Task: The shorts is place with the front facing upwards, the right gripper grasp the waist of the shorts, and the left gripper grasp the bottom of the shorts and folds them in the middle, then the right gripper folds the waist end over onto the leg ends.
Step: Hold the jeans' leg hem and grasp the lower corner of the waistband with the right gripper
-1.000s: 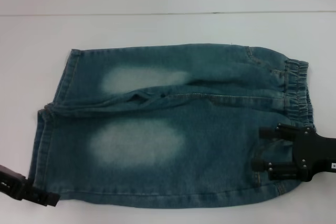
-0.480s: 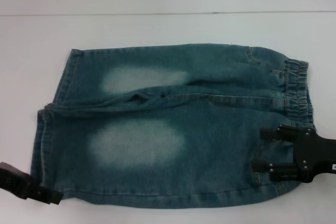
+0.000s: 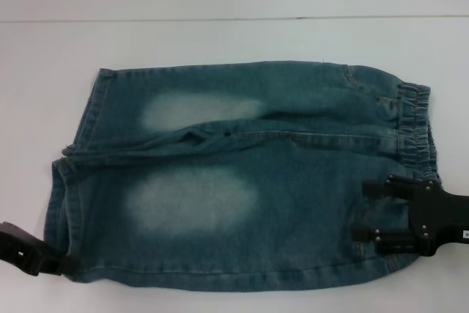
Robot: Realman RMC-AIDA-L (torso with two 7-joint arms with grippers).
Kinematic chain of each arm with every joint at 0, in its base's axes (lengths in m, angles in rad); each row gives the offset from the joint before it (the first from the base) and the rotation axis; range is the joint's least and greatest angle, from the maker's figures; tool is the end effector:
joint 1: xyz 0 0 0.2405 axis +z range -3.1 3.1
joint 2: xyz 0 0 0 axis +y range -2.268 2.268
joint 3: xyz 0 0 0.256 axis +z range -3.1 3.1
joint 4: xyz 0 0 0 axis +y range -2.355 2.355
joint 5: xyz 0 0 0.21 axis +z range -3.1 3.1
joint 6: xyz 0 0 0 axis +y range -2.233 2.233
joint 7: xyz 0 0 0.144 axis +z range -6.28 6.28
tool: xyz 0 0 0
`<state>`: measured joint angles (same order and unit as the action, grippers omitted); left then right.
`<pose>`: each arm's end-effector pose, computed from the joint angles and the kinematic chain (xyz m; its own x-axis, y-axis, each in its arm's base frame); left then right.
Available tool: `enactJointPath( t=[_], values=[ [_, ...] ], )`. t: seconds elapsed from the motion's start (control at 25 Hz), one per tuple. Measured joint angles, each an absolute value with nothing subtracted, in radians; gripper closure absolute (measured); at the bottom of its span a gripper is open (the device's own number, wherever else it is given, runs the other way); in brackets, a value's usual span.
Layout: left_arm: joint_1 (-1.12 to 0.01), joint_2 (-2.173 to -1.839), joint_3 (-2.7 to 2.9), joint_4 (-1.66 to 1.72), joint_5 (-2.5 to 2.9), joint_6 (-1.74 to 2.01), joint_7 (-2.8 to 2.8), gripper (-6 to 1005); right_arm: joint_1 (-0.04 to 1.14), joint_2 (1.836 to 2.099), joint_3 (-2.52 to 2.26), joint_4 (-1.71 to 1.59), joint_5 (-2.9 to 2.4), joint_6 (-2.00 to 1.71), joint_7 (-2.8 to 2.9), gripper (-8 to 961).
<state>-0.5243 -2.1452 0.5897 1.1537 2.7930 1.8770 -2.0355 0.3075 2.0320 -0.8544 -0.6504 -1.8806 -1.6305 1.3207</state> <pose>-0.3003 0.2830 0.0485 0.5412 0.8353 -0.0962 0.8132 -0.5491 -0.1931 0.3113 0.2621 0.0022 0.7634 -0.4170 -0.4934 -0.5147 -0.8541 -0.0745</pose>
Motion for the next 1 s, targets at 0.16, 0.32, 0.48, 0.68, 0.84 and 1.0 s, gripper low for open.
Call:
enactJointPath(
  t=[0.16, 0.32, 0.48, 0.68, 0.84, 1.0],
  values=[
    [-0.521, -2.146, 0.588, 1.150, 2.793, 1.868, -2.030, 701, 0.306, 2.032, -0.854, -0.650, -1.881, -1.630, 1.321, 7],
    [-0.518, -2.147, 0.582, 1.149, 2.787, 1.864, -2.031, 787, 0.304, 2.032, -0.852, -0.650, -1.881, -1.630, 1.321, 7],
    [-0.515, -2.149, 0.581, 1.147, 2.774, 1.867, -2.033, 901, 0.303, 2.034, -0.808, -0.650, -1.880, -1.640, 1.321, 7],
    [-0.503, -2.167, 0.582, 1.188, 2.766, 1.843, -2.037, 934, 0.292, 2.035, -0.686, -0.647, -1.876, -1.704, 1.329, 7],
    [-0.496, -2.171, 0.582, 1.202, 2.751, 1.832, -2.053, 943, 0.269, 2.024, -0.530, -0.606, -1.875, -1.771, 1.357, 6],
    [-0.488, -2.172, 0.590, 1.204, 2.723, 1.830, -2.060, 954, 0.220, 2.002, -0.408, -0.561, -1.876, -1.809, 1.386, 6]
  ],
)
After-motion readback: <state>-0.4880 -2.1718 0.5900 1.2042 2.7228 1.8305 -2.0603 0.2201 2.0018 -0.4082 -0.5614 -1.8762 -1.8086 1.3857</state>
